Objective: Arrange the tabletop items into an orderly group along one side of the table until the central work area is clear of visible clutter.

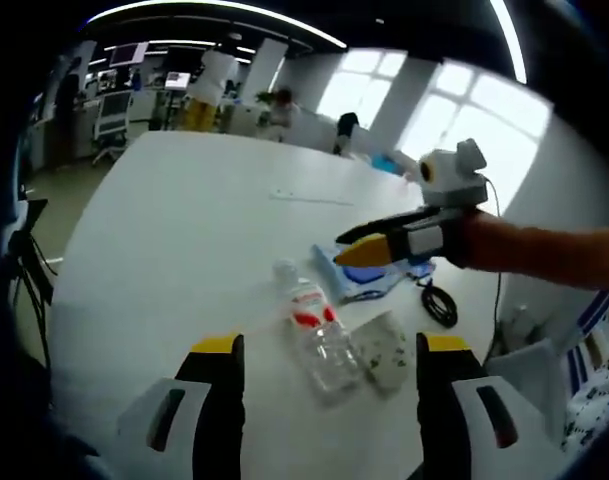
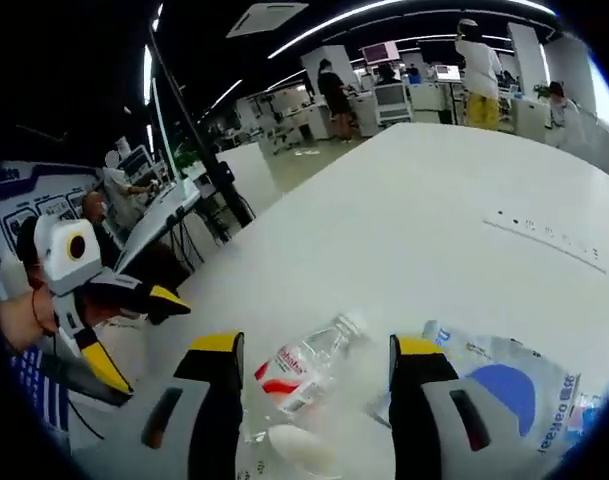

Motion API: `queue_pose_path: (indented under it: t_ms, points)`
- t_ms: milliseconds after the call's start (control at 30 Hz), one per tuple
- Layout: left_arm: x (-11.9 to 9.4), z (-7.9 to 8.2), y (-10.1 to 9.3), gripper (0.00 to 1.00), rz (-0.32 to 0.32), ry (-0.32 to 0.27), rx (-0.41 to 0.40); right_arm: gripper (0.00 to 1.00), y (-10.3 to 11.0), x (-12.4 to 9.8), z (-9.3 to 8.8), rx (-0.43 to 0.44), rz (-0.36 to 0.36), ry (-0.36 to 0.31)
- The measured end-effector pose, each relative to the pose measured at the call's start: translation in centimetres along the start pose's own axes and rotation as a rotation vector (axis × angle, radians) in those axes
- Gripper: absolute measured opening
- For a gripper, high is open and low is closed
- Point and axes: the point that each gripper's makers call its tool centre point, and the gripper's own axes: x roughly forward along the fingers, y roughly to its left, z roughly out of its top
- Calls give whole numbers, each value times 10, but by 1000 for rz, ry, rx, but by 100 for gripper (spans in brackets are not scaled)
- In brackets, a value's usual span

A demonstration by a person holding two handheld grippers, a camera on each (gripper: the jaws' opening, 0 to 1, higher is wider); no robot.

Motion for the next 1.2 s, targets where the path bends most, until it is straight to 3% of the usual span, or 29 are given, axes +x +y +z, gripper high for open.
queue_pose_path:
  t_ms: [367, 1200]
  points:
    - [3, -5, 5, 65, -3, 3, -18, 53, -7, 28, -8, 212, 27, 35]
    - [12, -14, 5, 62, -30, 10, -45, 43, -19, 56, -22, 442, 64, 78]
